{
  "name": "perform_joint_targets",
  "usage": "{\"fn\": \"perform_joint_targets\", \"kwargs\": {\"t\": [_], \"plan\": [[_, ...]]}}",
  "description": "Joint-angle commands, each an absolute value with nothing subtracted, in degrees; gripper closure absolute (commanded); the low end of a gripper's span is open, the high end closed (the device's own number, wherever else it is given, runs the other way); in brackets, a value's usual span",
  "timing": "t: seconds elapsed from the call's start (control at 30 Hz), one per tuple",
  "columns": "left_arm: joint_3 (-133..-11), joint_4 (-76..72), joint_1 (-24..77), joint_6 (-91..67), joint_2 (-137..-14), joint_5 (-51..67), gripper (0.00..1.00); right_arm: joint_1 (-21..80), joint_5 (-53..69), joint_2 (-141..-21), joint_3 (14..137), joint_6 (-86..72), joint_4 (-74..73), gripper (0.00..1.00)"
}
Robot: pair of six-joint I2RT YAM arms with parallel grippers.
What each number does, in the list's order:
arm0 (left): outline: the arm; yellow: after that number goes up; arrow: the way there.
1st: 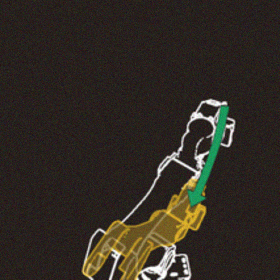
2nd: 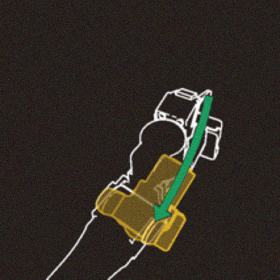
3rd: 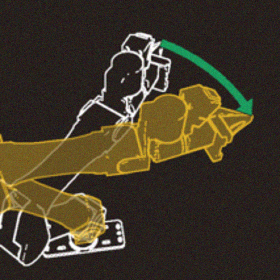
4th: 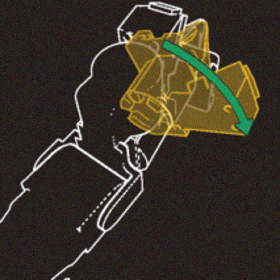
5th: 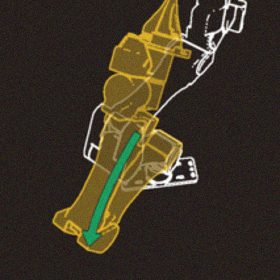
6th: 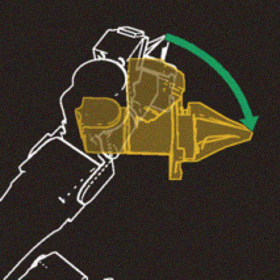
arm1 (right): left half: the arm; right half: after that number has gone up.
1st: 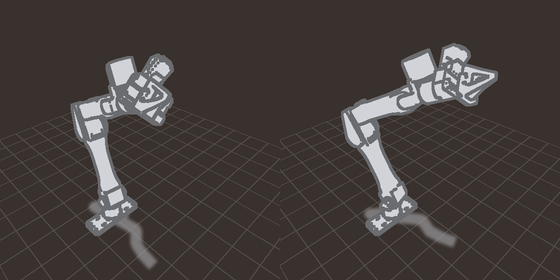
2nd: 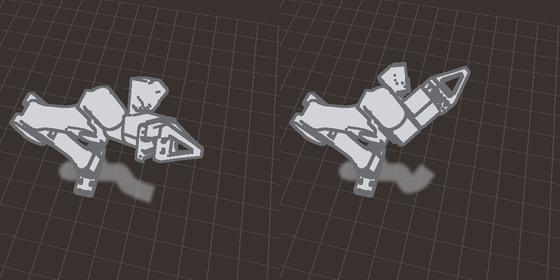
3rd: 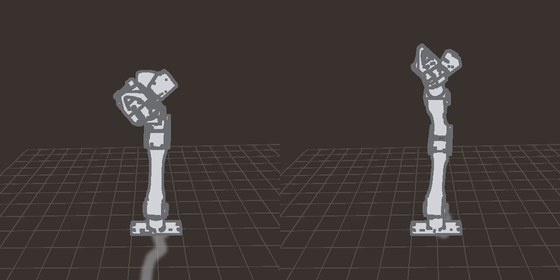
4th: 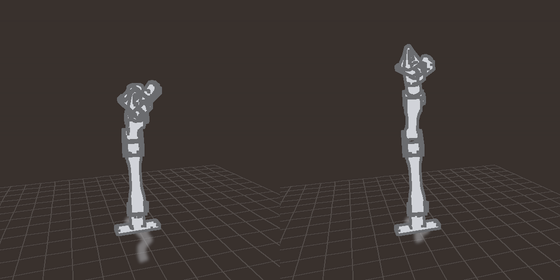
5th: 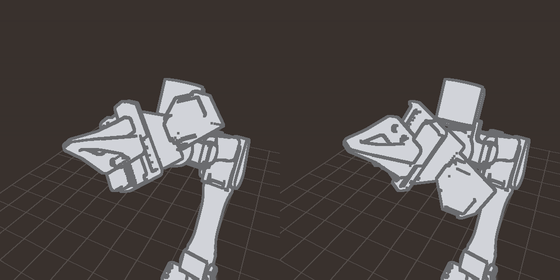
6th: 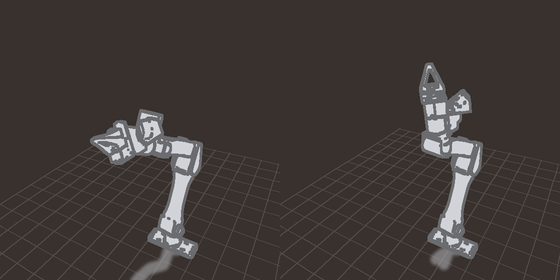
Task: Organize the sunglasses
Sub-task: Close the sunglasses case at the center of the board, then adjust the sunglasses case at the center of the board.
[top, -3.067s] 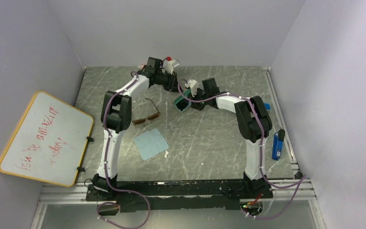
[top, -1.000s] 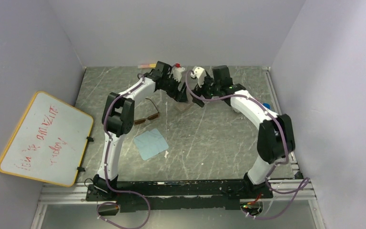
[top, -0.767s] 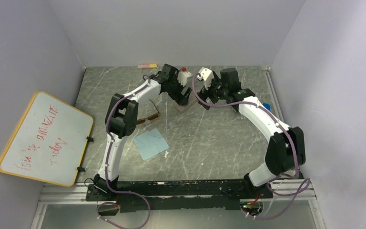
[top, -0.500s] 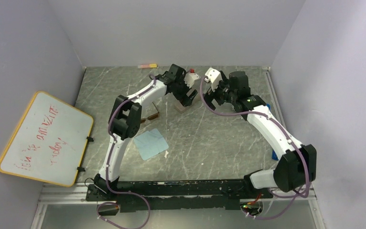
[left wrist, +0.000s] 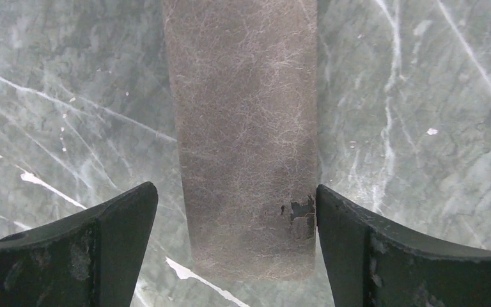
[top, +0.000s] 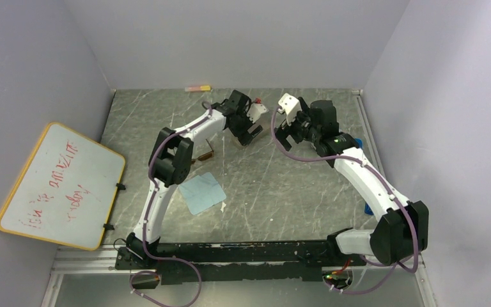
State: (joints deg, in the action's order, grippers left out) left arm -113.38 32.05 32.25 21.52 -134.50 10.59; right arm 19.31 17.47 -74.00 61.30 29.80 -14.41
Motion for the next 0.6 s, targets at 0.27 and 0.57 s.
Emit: {"fn": "perform_joint_targets", "kwargs": {"t": [0.27, 0.57], "plan": [[-117.4, 32.4, 32.5, 25.5, -137.7, 3.1, 0.04, 19.1, 6.8, -67.1, 60.3, 31.0, -11.4, 0.00], [-117.5, 30.4, 31.8, 26.1, -137.4, -1.2, 0.04, 17.8, -1.7, -64.4, 55.3, 34.9, -8.1, 0.00]]}}
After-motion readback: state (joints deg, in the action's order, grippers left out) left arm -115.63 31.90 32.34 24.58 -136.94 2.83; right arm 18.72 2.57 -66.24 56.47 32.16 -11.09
